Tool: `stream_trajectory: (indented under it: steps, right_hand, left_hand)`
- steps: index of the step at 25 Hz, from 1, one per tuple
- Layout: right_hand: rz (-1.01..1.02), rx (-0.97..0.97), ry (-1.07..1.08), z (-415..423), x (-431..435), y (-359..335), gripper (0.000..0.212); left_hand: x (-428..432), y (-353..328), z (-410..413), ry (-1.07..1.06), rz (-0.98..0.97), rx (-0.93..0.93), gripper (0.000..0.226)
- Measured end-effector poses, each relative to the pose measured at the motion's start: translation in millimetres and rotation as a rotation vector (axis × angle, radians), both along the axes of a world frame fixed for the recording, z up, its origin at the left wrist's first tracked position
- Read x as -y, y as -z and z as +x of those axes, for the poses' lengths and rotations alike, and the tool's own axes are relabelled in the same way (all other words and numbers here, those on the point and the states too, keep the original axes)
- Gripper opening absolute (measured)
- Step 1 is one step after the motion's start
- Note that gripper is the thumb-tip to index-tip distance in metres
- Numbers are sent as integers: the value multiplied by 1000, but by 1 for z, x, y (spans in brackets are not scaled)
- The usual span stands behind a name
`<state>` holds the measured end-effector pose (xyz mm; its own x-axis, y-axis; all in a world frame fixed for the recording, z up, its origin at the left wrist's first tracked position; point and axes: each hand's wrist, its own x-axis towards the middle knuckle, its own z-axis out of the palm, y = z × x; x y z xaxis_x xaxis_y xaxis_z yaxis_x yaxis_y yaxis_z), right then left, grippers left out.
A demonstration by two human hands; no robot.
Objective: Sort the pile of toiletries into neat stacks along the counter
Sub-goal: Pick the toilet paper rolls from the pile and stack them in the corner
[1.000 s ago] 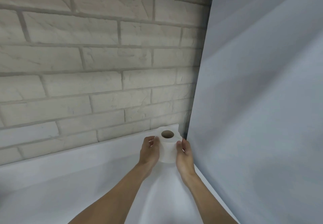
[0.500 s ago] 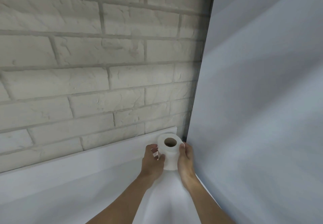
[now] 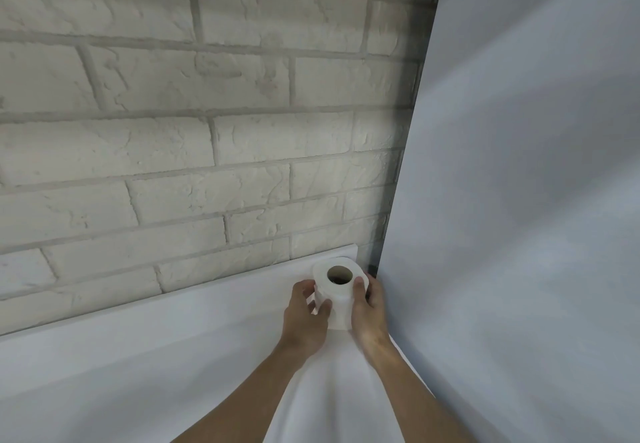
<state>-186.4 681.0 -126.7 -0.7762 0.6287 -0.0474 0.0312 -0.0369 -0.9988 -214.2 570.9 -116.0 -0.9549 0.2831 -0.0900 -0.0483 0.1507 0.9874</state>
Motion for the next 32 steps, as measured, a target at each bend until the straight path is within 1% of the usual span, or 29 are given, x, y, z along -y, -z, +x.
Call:
stream_trajectory:
  steps: [3,6,10,14,16,18,21,26,32]
  right_hand:
    - [-9,10,31,1,0,-4,30]
    - [-7,24,65,4,1,-12,24]
    - [123,31,159,15,5,-27,31]
    - [296,6,166,39,26,-53,28]
    - [339,-63,113,52,46,-66,23]
    - [373,-119,32,62,68,-74,23]
    - [415,-91,-129,77,107,-83,25]
    - [512,-54,-383,100,175,-97,26]
    - [623,-79,-580,120,259,-112,25]
  left_hand:
    - [3,0,-1,23,-48,-9,38]
    - [12,-5,1,53,-140,-28,48]
    - [33,-17,10,42,-207,-77,48]
    - [67,-33,31,26,-194,-140,43]
    - [87,-41,43,13,-188,-178,40]
    - [109,-47,56,-2,-192,-228,39]
    - [146,-54,77,-36,-199,-284,40]
    - [219,-57,113,-105,-225,-323,42]
    - [323,-65,149,-254,-339,-395,43]
